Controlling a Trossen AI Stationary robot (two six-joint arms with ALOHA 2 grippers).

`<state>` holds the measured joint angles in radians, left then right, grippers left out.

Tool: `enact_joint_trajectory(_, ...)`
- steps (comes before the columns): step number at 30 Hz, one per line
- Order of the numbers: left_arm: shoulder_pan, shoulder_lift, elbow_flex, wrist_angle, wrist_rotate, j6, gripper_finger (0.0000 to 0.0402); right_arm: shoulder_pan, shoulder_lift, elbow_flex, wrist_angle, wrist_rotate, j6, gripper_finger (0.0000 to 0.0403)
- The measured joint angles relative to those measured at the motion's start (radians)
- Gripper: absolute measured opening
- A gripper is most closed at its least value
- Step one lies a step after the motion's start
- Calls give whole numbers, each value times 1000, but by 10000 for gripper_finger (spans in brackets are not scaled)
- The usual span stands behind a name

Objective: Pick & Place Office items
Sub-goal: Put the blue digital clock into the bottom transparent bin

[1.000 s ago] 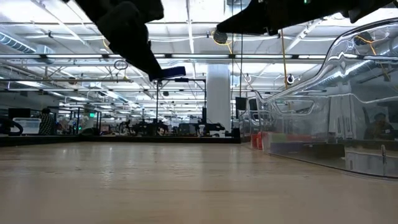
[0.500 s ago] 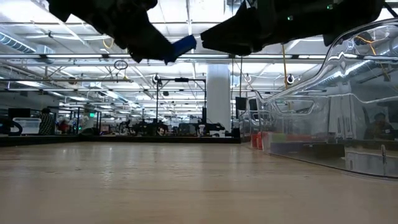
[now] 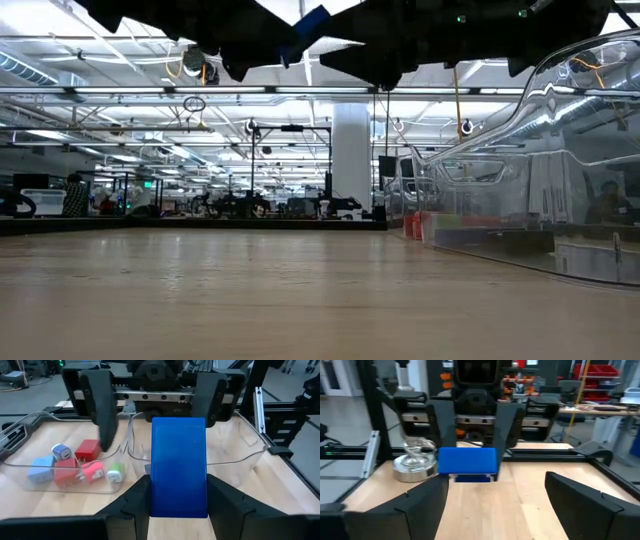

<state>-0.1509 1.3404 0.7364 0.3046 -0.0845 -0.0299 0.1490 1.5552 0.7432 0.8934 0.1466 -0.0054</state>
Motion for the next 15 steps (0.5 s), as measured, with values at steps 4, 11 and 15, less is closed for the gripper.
enact_joint_trajectory(4, 2, 1, 0, 4, -16, 0, 152, 2, -1, 2, 27, -22, 5, 319)
enact_joint_trajectory(11, 8, 1, 0, 9, -13, 0, 152, 4, 0, 2, 49, -69, 4, 318)
enact_joint_trajectory(15, 14, 1, 0, 13, -12, -6, 152, 3, 15, 2, 82, -44, -7, 315)
